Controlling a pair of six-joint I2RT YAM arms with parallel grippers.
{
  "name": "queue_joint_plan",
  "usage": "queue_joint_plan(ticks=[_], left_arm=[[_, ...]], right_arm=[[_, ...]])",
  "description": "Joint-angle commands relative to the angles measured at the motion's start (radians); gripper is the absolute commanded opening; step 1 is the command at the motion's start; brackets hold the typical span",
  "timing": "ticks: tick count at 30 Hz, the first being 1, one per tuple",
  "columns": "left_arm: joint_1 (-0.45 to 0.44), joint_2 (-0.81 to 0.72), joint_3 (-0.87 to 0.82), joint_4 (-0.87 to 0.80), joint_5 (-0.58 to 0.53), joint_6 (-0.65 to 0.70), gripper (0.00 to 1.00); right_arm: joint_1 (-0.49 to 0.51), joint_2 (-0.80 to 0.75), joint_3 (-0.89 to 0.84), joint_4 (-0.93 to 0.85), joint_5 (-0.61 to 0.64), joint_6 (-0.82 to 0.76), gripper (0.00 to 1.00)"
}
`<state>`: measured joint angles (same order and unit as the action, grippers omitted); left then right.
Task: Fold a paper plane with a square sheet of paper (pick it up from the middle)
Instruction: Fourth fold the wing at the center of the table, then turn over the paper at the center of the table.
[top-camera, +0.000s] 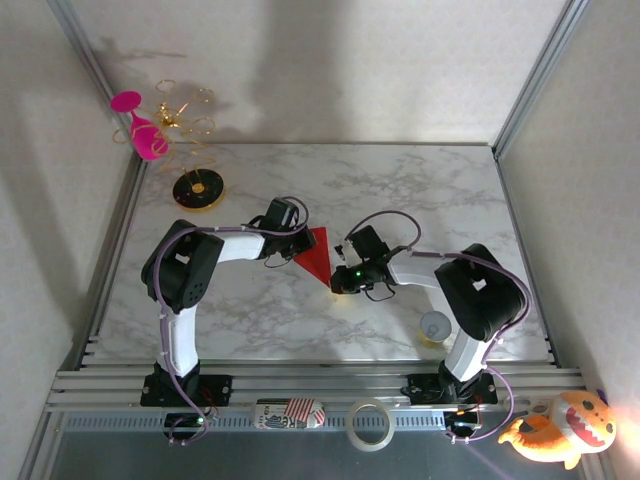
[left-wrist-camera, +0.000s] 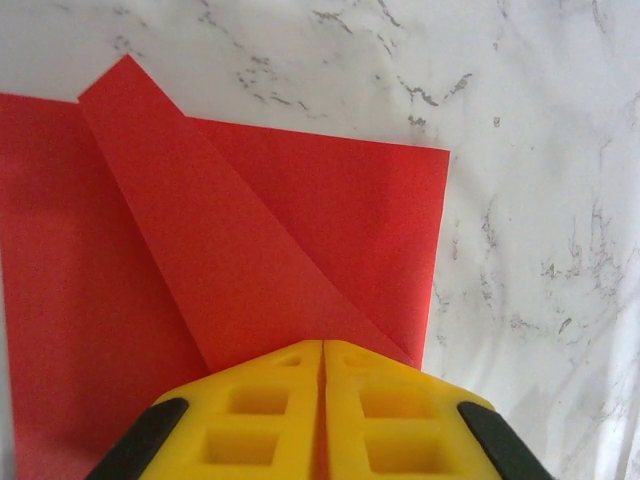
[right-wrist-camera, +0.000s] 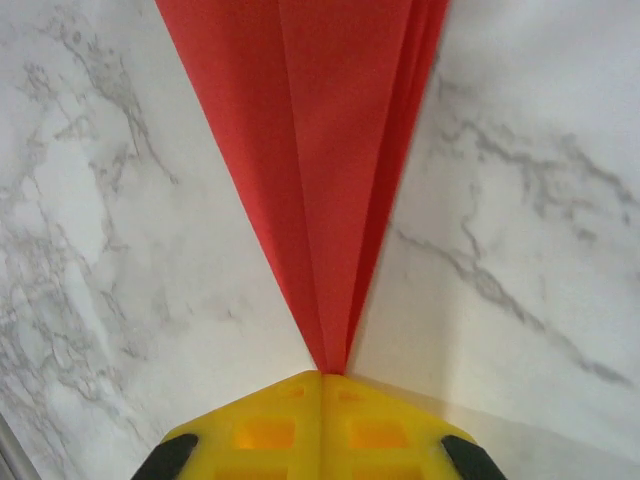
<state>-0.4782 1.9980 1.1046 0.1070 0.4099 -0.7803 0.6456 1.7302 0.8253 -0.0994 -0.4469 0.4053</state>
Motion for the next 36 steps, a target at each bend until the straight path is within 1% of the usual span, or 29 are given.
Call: queue_joint_plan(ticks=[1,4,6,10,14,20,24,29,33,36], left_arm=[[-0.002,0.044,0.014,-0.094,-0.059,0.031,0.12],[-0.003,0.008,0.040,-0.064,-0.008,0.017,0.17],[-0.002,-0.034,0.067,-0.056,0.015,0.005,0.23],[0.012,-0.123,0.072,-0.046,-0.016,-0.029,0.37],[0.059,-0.213,-0.007,-0.016,-0.054,-0.066,0.46],[0.142,-0.338,-0.170,0.049,-0.086,-0.111,0.55],[0.166,-0.376,-0.239,0.075,-0.072,-0.111,0.61],[0.176,-0.388,-0.284,0.111,-0.041,-0.110,0.67],[0.195,-0.405,-0.313,0.139,-0.012,-0.109,0.72],[0.209,-0.425,-0.337,0.181,0.025,-0.106,0.76]], right_arm=[[-0.001,-0.027,-0.019,-0.086,0.001,-0.019,0.05],[-0.011,-0.075,0.005,-0.008,0.060,0.025,0.09],[-0.027,-0.106,0.014,0.069,0.097,0.066,0.15],[-0.060,-0.098,0.029,0.189,0.143,0.134,0.28],[-0.076,-0.001,0.099,0.206,0.098,0.137,0.32],[-0.084,0.137,0.210,0.199,0.032,0.117,0.33],[-0.084,0.197,0.251,0.192,0.010,0.098,0.32],[-0.086,0.226,0.266,0.218,-0.038,0.090,0.24],[-0.087,0.226,0.268,0.244,-0.056,0.095,0.20],[-0.093,0.228,0.272,0.246,-0.063,0.104,0.10]])
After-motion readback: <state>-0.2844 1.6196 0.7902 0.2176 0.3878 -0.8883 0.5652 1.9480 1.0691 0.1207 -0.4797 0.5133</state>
